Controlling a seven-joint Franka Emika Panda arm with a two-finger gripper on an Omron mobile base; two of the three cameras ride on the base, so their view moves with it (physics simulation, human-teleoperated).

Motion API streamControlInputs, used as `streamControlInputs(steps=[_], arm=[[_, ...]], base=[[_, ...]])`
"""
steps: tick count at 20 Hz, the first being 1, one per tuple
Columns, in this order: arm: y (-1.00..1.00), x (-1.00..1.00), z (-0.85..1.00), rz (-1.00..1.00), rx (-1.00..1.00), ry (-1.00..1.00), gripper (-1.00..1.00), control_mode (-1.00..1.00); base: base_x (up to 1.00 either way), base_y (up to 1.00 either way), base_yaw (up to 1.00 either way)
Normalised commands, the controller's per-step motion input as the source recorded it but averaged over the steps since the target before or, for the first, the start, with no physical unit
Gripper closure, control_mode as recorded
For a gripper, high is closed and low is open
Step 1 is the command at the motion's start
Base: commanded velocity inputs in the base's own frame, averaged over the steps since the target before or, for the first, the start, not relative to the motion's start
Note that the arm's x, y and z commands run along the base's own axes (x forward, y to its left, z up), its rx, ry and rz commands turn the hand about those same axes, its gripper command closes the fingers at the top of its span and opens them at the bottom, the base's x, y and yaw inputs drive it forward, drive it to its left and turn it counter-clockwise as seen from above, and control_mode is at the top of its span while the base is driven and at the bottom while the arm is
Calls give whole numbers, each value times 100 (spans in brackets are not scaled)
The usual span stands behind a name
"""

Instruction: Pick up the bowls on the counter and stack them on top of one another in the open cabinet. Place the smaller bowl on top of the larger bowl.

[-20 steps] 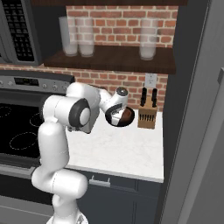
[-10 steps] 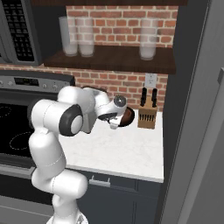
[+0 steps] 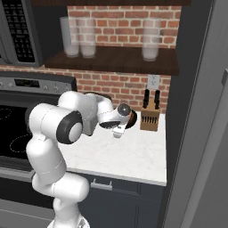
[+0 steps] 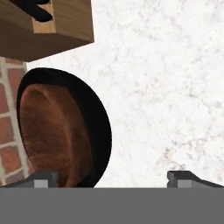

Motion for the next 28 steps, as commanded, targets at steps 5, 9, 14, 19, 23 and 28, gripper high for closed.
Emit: streamControlInputs(steps=[5, 9, 14, 19, 23, 28], arm=[[-22, 1, -2, 8, 4, 0, -100, -100], [0, 11, -9, 10, 0, 2, -100, -100], [1, 14, -4, 9, 0, 1, -100, -100], [0, 15, -12, 8, 0, 0, -100, -100], [14, 29, -30, 2, -1, 5, -100, -100], [20, 36, -29, 0, -2, 6, -100, -100]], base=[[0, 0, 0], [0, 0, 0], [0, 0, 0], [0, 0, 0], [0, 0, 0], [0, 0, 0]])
